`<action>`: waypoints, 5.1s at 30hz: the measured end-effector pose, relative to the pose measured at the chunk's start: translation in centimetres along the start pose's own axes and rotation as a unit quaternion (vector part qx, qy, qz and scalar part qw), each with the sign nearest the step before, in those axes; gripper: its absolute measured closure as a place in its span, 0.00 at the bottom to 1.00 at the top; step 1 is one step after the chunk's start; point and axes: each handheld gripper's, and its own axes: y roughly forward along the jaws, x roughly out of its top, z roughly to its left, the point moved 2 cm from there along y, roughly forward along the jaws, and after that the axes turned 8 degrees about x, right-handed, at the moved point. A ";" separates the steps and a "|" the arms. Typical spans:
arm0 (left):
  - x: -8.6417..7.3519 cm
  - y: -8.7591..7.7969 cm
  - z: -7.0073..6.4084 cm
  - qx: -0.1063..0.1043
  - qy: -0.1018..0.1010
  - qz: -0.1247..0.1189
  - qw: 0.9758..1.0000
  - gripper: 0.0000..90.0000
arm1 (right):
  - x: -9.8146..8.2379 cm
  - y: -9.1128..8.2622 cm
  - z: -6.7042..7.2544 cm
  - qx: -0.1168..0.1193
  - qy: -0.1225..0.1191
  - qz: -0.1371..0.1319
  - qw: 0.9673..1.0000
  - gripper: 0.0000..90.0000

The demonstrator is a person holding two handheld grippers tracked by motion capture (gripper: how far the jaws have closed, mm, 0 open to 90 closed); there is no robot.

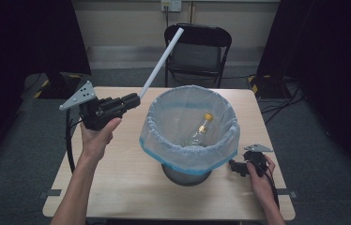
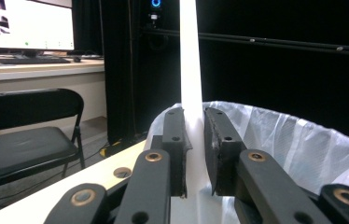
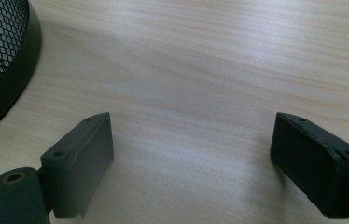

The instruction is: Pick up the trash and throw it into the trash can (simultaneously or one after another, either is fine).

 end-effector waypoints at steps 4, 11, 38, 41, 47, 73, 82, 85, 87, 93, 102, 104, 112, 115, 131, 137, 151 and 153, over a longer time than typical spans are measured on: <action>0.6 0.7 -0.8 -0.014 -0.004 0.000 1.000 0.89 | 0.0 0.0 0.0 0.000 0.000 0.000 1.000 0.14; 1.7 1.6 -1.9 -0.030 0.001 -0.002 1.000 0.89 | 0.0 0.0 0.0 0.000 0.000 0.000 1.000 0.14; 2.5 5.4 -4.8 -0.109 0.001 0.045 0.993 0.82 | 0.0 0.0 0.0 0.000 0.000 0.000 1.000 0.14; 2.4 5.6 -4.7 -0.099 -0.003 0.045 0.994 0.68 | 0.0 0.0 0.0 0.000 0.000 0.000 1.000 0.14; 2.3 5.8 -3.9 -0.073 -0.004 0.049 0.996 0.45 | 0.0 0.0 0.0 0.001 0.000 0.000 1.000 0.14; 1.9 3.2 -1.0 -0.019 -0.007 0.041 0.999 0.17 | 0.0 0.0 -0.1 0.002 -0.002 0.000 1.000 0.14; 1.6 2.0 0.1 0.003 -0.005 0.043 0.999 0.17 | 0.0 0.0 0.0 0.002 -0.002 0.000 1.000 0.14; 1.3 1.5 0.5 0.015 -0.003 0.046 0.999 0.18 | 0.0 0.0 -0.1 0.002 -0.002 0.000 1.000 0.14; 1.1 1.3 0.8 0.019 -0.002 0.048 0.999 0.18 | 0.0 0.0 0.0 0.002 -0.002 0.000 1.000 0.14; 0.4 0.7 1.5 0.029 -0.007 0.055 0.998 0.18 | 0.0 0.0 0.0 0.002 -0.002 0.000 1.000 0.14; -0.5 -0.7 2.8 0.049 -0.019 0.067 0.996 0.18 | 0.0 0.0 0.0 0.002 -0.002 0.000 1.000 0.14; -0.7 -1.0 3.2 0.057 -0.024 0.067 0.996 0.18 | 0.0 0.0 0.0 0.002 -0.002 0.000 1.000 0.14; -2.0 -2.2 4.3 0.079 -0.030 0.081 0.993 0.19 | 0.0 0.0 0.0 0.002 -0.002 0.000 1.000 0.14; -2.4 -2.6 4.6 0.085 -0.031 0.086 0.992 0.19 | 0.0 0.0 -0.1 0.002 -0.002 0.000 1.000 0.14; -5.5 -4.7 6.1 0.126 -0.043 0.121 0.984 0.21 | 0.0 0.0 0.0 0.002 -0.001 0.000 1.000 0.14; -7.0 -5.6 6.5 0.142 -0.045 0.132 0.980 0.21 | 0.0 0.0 0.0 0.002 -0.002 0.000 1.000 0.14; -11.3 -6.9 7.6 0.176 -0.043 0.186 0.966 0.21 | 0.0 0.0 -0.1 0.002 -0.002 0.000 1.000 0.14; -12.1 -7.1 7.6 0.185 -0.035 0.202 0.961 0.21 | 0.0 0.0 0.0 0.002 -0.002 0.000 1.000 0.14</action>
